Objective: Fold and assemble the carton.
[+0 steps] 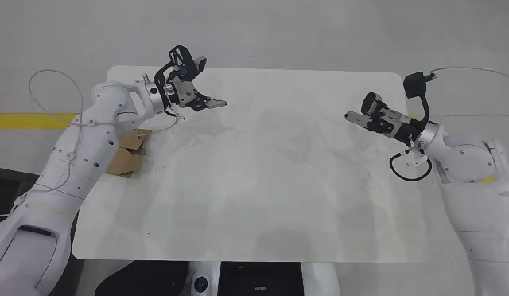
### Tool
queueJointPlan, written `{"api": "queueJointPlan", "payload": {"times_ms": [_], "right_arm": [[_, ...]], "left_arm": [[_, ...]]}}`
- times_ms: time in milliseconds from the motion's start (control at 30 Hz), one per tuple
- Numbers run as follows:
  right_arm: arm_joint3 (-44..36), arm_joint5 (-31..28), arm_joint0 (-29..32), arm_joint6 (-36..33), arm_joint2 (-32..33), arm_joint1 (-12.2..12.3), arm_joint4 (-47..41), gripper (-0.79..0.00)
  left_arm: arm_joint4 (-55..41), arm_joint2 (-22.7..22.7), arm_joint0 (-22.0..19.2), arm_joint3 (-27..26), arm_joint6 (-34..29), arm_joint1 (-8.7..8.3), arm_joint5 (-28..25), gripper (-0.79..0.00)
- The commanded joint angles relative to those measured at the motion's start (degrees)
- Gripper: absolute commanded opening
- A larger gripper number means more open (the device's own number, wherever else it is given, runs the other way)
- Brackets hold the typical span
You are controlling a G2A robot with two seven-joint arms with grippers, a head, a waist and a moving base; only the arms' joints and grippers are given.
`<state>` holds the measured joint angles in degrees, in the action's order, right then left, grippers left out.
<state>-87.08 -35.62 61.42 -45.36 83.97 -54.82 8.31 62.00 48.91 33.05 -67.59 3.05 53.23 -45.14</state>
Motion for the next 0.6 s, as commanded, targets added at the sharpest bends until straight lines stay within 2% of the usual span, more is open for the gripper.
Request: {"api": "queueJointPlan", "payload": {"times_ms": [0, 267, 567], "right_arm": [[0.0, 0.0, 0.0, 0.0, 0.0, 0.0, 0.0, 0.000], [0.0, 0.0, 0.0, 0.0, 0.0, 0.0, 0.0, 0.000], [0.0, 0.0, 0.0, 0.0, 0.0, 0.0, 0.0, 0.000]], "left_arm": [[0.0, 0.0, 0.0, 0.0, 0.0, 0.00, 0.0, 0.000], [0.0, 0.0, 0.0, 0.0, 0.0, 0.00, 0.0, 0.000], [-19.6, 4.6, 3.8, 2.8, -3.8, -0.28, -3.6, 0.000]]}}
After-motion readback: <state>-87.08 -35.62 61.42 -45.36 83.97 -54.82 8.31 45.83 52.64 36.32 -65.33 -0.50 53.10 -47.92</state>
